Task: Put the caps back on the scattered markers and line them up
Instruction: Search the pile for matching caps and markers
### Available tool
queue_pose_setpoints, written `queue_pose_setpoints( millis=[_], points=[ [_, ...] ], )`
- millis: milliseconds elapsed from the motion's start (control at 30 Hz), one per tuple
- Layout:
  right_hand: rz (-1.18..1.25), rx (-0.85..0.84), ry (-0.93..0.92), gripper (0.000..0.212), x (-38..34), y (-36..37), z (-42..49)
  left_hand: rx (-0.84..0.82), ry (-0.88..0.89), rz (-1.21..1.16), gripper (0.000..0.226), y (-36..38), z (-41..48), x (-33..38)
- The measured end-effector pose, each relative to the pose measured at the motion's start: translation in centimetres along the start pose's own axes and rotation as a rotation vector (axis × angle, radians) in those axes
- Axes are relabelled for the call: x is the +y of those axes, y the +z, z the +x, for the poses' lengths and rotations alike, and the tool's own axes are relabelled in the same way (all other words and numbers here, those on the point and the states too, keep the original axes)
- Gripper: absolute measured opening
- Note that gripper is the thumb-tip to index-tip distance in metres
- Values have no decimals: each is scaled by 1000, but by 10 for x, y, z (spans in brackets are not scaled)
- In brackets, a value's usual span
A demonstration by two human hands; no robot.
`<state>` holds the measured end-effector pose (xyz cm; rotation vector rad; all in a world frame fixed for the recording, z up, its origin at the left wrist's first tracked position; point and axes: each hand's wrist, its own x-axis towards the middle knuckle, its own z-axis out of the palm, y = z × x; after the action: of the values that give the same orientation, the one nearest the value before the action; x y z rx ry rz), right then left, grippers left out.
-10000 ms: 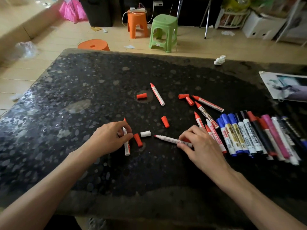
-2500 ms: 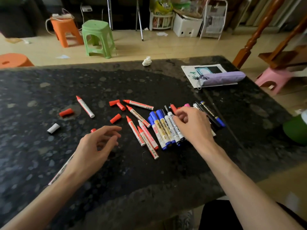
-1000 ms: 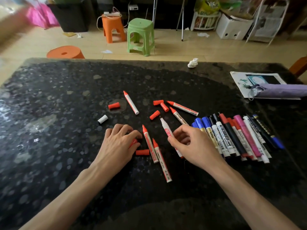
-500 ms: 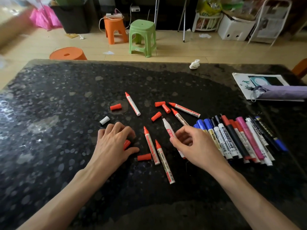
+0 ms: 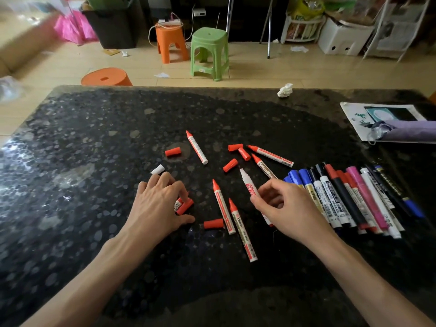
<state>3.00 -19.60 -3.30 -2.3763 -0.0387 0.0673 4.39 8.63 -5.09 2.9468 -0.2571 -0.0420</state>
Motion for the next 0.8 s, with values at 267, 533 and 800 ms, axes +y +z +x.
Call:
queue_pose_setpoints(
  millis=[267, 533, 800],
  points=[
    [-31, -21, -46, 13, -1, 1, -1, 1, 3, 66, 29, -1, -4, 3],
    [-109, -51, -268, 15, -5, 6, -3, -49, -62, -692, 11, -27, -3, 20],
    [-79, 69, -277, 17, -7, 6, 2, -14, -54, -724, 12, -26, 1, 13]
  ],
)
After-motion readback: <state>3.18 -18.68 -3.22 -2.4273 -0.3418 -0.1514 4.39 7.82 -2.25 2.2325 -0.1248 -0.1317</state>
